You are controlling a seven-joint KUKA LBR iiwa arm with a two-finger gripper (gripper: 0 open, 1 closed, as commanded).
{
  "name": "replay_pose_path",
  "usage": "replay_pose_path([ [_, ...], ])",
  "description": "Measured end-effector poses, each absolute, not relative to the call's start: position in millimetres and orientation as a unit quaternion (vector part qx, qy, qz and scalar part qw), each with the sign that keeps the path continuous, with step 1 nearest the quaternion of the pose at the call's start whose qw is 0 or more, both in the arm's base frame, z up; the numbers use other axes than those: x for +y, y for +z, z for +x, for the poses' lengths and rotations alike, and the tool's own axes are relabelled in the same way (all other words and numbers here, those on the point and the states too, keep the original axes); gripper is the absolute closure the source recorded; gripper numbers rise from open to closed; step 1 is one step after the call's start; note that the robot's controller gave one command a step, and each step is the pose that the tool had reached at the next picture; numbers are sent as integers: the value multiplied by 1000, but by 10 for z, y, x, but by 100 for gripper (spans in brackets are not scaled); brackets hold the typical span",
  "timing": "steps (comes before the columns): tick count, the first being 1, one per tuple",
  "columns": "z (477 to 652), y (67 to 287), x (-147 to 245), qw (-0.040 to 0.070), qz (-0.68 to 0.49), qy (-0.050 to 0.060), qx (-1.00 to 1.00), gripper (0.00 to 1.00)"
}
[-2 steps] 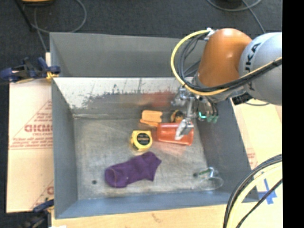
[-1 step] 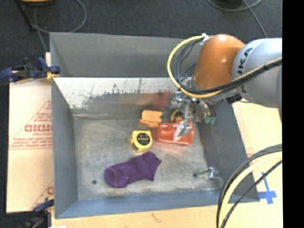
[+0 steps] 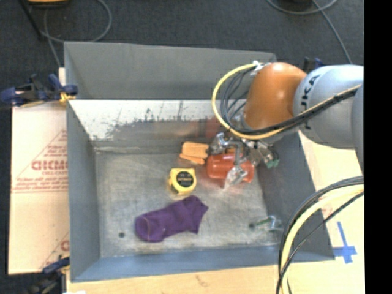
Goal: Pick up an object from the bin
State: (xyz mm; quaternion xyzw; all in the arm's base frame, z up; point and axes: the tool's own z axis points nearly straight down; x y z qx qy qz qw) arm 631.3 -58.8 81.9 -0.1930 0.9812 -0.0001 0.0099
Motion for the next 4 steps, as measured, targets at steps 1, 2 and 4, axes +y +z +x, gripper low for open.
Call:
replay_pose_path([
  [1,6313,819,-588,10,-193,0,981,100],
  [2,6286,1145,-601,1,-186,1,983,100],
  [4,6380,2771,-541,3,-184,0,983,100],
])
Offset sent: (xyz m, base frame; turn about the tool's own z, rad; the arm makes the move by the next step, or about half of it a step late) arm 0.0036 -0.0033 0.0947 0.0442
